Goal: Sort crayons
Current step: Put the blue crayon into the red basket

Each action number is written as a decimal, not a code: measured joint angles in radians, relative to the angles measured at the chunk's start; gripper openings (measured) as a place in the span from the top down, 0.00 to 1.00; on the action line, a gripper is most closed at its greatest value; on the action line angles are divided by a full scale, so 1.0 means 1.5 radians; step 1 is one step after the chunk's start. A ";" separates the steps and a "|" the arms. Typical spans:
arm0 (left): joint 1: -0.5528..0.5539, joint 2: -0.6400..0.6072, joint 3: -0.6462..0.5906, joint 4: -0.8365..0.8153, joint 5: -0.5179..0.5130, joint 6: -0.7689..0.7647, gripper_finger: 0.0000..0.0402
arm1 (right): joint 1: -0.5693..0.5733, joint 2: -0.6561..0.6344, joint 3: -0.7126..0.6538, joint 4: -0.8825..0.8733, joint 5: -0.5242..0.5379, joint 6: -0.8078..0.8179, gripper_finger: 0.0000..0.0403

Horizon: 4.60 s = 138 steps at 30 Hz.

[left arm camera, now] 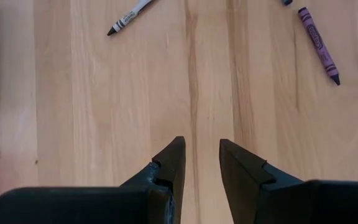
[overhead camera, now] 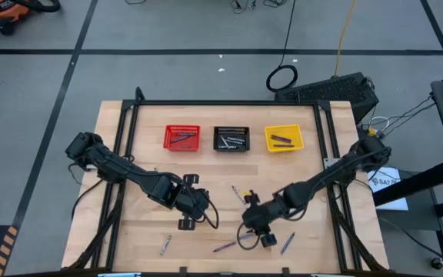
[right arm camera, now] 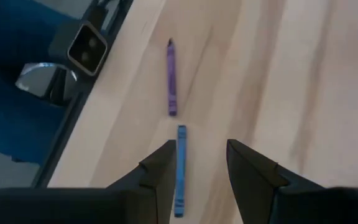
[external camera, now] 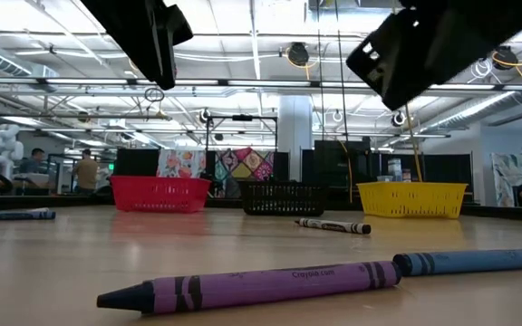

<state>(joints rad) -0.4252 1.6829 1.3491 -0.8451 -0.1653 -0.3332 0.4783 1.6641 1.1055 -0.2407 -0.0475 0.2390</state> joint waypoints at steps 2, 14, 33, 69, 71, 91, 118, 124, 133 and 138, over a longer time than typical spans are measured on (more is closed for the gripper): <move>0.000 0.000 0.000 0.000 0.000 0.000 0.76 | 0.011 0.017 0.000 -0.001 0.001 0.001 0.68; 0.000 0.000 0.000 -0.001 -0.001 0.000 0.76 | 0.049 0.103 0.000 0.002 0.041 0.018 0.68; 0.002 0.000 0.000 -0.001 -0.001 0.001 0.76 | 0.071 0.112 0.000 -0.024 0.052 0.055 0.68; 0.018 0.000 0.000 -0.006 -0.001 0.005 0.76 | 0.075 0.162 0.002 0.016 0.079 0.069 0.71; 0.018 0.000 0.000 -0.006 -0.001 0.005 0.76 | 0.075 0.162 0.002 0.003 0.081 0.076 0.77; 0.026 0.000 0.000 0.073 -0.081 0.020 0.76 | 0.074 0.030 -0.002 -0.186 0.200 0.097 0.99; 0.054 0.000 -0.001 0.528 -0.130 0.193 0.76 | 0.075 -0.282 -0.001 -0.024 0.433 -0.082 1.00; 0.054 0.000 -0.001 0.604 -0.139 0.222 0.76 | 0.075 -0.282 -0.001 -0.002 0.451 -0.098 1.00; 0.052 0.000 -0.001 0.652 -0.139 0.249 0.76 | 0.075 -0.283 -0.001 0.010 0.453 -0.101 1.00; 0.052 0.000 -0.001 0.665 -0.139 0.250 0.76 | 0.074 -0.283 0.000 0.024 0.453 -0.117 1.00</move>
<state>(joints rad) -0.3473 1.6825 1.3483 0.1528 -0.3733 0.0422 0.5897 1.2404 1.1049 -0.2044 0.6327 0.0632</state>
